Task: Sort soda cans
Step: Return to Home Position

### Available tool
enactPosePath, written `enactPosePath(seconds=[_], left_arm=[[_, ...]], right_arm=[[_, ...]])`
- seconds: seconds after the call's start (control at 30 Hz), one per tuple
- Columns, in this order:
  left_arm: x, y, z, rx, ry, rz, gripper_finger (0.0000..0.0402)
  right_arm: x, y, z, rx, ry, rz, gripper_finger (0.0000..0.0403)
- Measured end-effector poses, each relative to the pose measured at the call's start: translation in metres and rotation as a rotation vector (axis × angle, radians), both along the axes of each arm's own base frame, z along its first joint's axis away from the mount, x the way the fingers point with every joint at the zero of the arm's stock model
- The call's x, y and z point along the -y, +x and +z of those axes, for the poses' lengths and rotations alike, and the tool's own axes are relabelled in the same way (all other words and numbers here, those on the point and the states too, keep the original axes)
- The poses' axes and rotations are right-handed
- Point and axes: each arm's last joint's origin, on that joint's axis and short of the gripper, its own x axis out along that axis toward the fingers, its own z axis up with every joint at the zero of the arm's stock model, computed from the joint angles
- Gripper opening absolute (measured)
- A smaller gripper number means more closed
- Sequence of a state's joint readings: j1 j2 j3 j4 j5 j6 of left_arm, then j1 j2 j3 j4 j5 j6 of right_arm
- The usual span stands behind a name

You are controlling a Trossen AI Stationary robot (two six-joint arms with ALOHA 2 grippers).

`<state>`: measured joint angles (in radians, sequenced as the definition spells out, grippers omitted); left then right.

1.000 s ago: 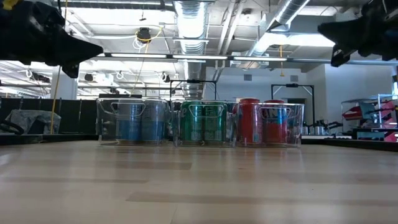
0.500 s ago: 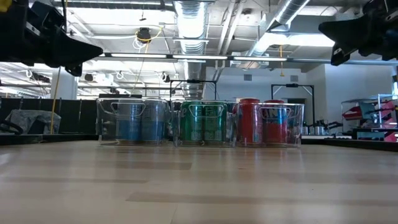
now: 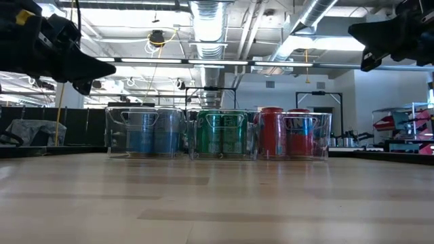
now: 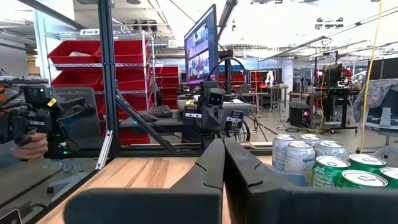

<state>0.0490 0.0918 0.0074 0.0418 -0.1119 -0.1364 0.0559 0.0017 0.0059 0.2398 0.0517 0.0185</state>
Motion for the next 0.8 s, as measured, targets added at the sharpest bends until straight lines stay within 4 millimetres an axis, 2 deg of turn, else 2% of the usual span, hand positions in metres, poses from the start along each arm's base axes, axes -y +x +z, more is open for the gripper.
enactPosePath(seconds=[0.8], left_arm=[[0.0001,0.0003,-0.0003,-0.005,0.008,-0.001,0.0000]], right_arm=[[0.0000,0.0001,-0.0005,-0.001,0.000,-0.002,0.0028]])
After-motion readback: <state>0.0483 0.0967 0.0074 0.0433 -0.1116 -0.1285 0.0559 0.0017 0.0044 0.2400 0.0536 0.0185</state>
